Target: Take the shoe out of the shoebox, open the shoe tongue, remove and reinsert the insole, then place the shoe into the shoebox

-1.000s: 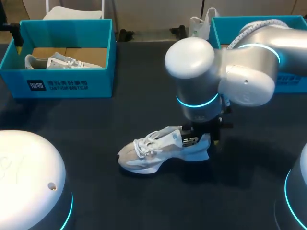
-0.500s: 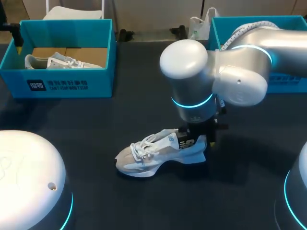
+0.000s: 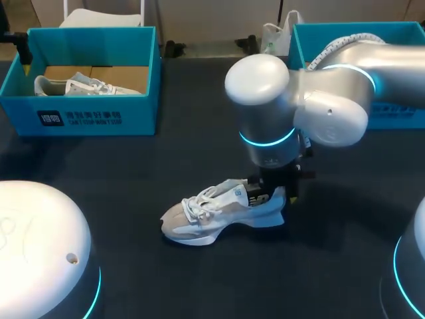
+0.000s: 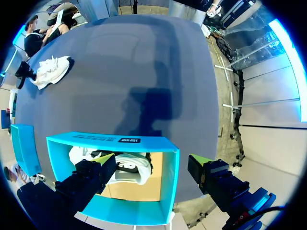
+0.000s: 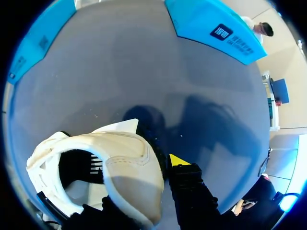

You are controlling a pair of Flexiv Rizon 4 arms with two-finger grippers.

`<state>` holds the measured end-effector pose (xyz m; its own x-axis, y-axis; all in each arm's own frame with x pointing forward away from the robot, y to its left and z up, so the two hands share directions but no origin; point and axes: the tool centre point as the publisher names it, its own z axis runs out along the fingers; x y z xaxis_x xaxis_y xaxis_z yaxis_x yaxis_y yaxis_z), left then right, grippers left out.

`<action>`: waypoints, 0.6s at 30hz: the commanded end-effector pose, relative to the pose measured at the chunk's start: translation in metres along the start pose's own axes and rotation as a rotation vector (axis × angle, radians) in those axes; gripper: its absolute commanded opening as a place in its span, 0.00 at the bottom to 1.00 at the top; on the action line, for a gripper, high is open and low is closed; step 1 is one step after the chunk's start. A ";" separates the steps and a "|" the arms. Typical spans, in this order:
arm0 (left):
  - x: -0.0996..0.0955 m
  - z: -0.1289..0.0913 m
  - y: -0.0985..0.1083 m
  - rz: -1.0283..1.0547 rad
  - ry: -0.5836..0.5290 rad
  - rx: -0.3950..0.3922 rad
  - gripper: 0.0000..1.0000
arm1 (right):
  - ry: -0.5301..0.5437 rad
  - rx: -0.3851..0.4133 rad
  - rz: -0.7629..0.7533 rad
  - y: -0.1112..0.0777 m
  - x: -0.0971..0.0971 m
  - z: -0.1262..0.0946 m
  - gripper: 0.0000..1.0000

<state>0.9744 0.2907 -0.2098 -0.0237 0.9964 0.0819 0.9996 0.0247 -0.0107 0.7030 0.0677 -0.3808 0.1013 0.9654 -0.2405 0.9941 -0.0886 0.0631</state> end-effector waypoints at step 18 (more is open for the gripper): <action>0.000 0.000 -0.001 0.000 0.003 -0.003 1.00 | 0.102 0.017 -0.012 0.002 -0.013 0.010 1.00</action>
<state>0.9744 0.2907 -0.2098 -0.0237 0.9964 0.0819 0.9996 0.0247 -0.0107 0.7066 0.0568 -0.3922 0.0830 0.9848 -0.1527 0.9962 -0.0777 0.0405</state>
